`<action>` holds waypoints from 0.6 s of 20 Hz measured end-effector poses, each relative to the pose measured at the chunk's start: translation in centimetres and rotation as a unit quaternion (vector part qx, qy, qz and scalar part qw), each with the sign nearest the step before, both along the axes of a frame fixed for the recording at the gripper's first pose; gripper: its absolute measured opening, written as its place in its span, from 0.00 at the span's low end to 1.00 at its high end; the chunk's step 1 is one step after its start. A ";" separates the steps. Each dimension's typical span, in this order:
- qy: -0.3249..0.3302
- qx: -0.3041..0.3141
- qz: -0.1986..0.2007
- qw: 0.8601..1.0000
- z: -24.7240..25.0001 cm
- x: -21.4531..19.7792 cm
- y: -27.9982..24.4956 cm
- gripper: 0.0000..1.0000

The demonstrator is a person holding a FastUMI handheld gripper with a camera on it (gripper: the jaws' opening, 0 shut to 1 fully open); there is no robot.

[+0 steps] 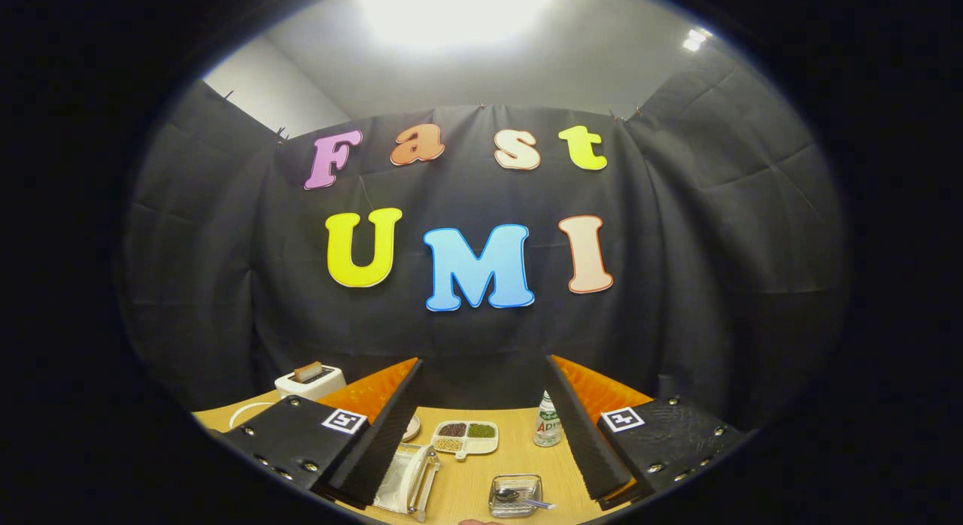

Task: Take the plate from the dish rack, then take the spoon from the basket and place it into the plate.

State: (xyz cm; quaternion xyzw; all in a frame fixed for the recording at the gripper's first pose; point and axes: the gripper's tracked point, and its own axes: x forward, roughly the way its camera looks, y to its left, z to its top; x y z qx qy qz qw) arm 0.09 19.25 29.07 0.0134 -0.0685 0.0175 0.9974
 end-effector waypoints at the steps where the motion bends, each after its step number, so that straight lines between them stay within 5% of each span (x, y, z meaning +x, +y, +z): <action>1: 0.010 0.000 0.000 1.000 -0.2 0.1 0.8 0.98; 8: 0.086 -0.008 0.020 0.996 -1.6 2.5 5.5 0.98; 12: 0.141 0.007 0.074 0.987 -3.0 3.5 9.3 0.95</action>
